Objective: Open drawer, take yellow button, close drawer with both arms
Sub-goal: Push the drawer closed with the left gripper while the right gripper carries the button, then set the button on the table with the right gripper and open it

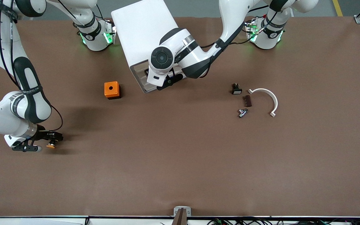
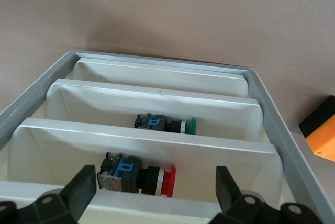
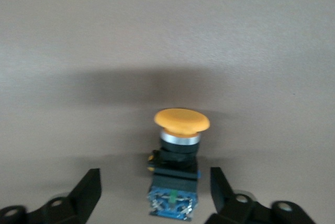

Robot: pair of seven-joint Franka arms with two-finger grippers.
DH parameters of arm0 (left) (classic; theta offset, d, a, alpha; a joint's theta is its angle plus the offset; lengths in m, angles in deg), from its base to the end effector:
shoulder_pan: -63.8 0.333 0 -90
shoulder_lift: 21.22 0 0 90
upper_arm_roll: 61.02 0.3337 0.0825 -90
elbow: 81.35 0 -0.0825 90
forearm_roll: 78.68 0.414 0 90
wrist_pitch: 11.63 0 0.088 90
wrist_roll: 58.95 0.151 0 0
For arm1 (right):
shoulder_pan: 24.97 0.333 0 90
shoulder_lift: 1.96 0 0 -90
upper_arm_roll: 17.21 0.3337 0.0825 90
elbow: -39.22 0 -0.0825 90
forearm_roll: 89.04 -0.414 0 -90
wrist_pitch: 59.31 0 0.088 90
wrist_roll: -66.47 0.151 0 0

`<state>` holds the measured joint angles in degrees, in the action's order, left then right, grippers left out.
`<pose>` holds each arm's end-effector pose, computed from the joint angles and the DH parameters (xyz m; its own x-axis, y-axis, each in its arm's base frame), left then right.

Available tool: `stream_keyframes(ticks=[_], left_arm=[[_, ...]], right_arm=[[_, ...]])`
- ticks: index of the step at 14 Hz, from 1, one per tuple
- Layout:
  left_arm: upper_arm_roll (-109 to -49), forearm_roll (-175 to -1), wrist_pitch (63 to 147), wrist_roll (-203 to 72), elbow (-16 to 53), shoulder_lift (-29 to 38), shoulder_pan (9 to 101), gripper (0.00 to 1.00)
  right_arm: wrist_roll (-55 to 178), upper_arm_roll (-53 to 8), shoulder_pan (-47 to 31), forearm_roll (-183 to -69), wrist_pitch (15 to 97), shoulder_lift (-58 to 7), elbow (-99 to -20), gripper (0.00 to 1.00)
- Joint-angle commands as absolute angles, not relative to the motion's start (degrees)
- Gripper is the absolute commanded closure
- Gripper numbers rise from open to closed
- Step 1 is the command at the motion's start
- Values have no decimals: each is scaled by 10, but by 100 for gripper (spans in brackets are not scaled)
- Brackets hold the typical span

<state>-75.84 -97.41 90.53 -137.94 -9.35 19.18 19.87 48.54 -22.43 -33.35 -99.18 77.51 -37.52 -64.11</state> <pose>0.3931 -0.6476 0.3141 0.7611 0.4385 -0.4779 0.4536 -0.8865 -0.0910 0.6618 -0.1514 0.1464 0.9991 -0.0390 -0.0135 -0.0398 -0.9967 -0.0714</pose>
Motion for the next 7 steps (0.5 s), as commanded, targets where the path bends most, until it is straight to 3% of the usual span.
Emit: stream_keyframes(ticks=[1, 4, 7], left_arm=[[-759, -993, 908, -1382, -89, 189, 198, 1], [-755, -986, 907, -1382, -92, 185, 212, 1], [-750, -950, 907, -1380, -99, 177, 250, 1]], right_arm=[[493, -225, -320, -998, 715, -318, -643, 0], [515, -226, -307, -981, 635, -260, -635, 0], [624, -221, -275, -906, 502, -216, -584, 0]])
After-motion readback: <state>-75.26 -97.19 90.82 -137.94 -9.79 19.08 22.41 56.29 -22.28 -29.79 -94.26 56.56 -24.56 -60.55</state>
